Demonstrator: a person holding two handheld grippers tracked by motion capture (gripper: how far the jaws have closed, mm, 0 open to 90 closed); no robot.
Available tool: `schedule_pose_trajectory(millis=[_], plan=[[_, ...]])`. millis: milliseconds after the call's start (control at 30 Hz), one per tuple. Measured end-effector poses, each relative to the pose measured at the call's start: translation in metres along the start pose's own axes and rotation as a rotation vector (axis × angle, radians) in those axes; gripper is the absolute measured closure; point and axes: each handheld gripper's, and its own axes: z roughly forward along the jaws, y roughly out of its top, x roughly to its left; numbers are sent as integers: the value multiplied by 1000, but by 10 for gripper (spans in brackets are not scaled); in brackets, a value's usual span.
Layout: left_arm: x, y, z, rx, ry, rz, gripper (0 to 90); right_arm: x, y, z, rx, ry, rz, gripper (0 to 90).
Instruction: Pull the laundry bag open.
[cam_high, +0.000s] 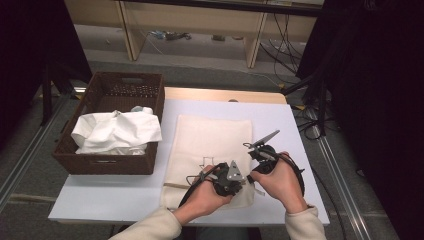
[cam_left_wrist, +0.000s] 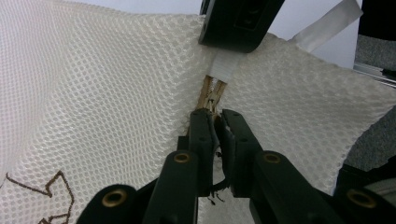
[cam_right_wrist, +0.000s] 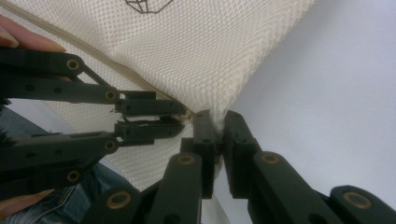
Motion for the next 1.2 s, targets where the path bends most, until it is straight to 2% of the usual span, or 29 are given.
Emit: schedule_pose_trajectory(millis=[33,133,167,200,233,333,367,467,500,667,733,800,933,1000,1033,1100,1133,1167,1200], plan=[[0,0,0,5,-8,-6,865,4,0,-1,24,-1,43,855],[1,0,0,3,-14,-13,865,2,0,1,21,-8,28,855],[1,0,0,3,-14,-13,865,3,0,0,35,0,52,855],[-1,0,1,-21,-9,-55,866,3,0,0,35,1,51,855],[1,0,-1,-2,-15,-34,865,1,0,1,25,-1,25,855],[1,0,-1,-5,-14,-37,866,2,0,0,37,-3,43,855],[1,0,-1,-7,-10,-33,866,0,0,1,25,-2,17,855],[1,0,-1,-6,-8,-36,866,-1,0,1,19,2,17,855],[1,0,-1,-4,-14,-45,866,-2,0,1,18,-4,3,855],[1,0,-2,-3,-16,-51,866,-1,0,1,14,-1,17,855],[1,0,-2,0,-18,-55,867,0,0,1,40,-6,39,855],[1,0,-2,2,-18,-57,867,-1,-1,3,26,-7,30,855],[1,0,-4,11,-20,-59,867,-3,-1,6,51,-5,47,855],[1,0,-5,4,-27,-72,867,-6,-1,10,48,-14,28,855],[1,0,-6,5,-29,-81,868,-4,-1,10,65,-7,62,855],[1,0,-6,2,-28,-87,868,-5,-1,10,64,-11,46,856],[2,0,-7,4,-30,-82,868,-7,-1,14,32,-18,26,856],[2,0,-8,9,-26,-81,869,-6,0,12,74,-12,41,856],[2,-1,-9,9,-29,-88,869,-6,-1,12,73,-22,44,857]])
